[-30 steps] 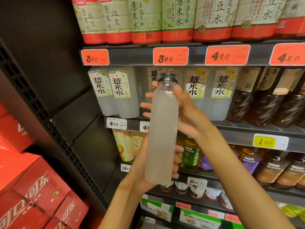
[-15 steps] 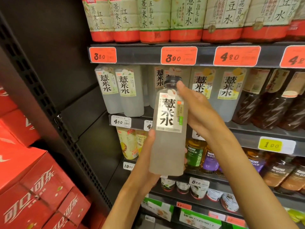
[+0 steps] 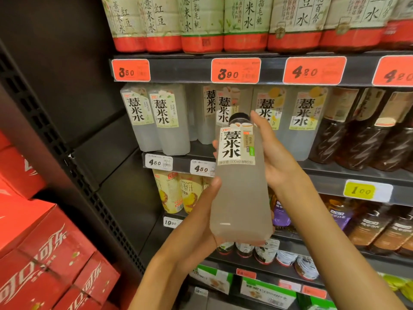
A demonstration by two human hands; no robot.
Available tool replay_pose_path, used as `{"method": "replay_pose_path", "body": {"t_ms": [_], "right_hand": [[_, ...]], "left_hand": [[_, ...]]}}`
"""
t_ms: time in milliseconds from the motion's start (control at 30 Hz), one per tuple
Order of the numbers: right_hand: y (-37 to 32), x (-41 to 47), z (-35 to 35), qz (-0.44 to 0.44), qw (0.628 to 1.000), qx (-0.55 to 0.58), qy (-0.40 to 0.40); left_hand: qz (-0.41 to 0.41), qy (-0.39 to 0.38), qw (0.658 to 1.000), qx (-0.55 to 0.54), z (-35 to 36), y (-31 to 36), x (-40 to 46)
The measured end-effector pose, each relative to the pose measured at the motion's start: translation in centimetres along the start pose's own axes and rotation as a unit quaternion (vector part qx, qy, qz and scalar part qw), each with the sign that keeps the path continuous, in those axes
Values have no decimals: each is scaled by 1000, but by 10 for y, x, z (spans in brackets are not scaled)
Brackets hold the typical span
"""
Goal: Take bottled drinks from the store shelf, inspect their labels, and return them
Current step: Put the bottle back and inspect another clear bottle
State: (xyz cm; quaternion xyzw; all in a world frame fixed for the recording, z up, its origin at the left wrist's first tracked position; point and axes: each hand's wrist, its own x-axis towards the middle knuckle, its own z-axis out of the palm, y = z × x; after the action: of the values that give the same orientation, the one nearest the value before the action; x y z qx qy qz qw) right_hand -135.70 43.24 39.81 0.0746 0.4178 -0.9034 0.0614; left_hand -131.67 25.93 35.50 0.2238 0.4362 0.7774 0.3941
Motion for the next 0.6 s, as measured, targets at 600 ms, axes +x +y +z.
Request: {"method": "replay_pose_path", "body": {"t_ms": [600], "right_hand": [[7,7,12,-30,998,-49,-24]], "left_hand": [[-6,27,996,-86,-15,-6,-5]]}}
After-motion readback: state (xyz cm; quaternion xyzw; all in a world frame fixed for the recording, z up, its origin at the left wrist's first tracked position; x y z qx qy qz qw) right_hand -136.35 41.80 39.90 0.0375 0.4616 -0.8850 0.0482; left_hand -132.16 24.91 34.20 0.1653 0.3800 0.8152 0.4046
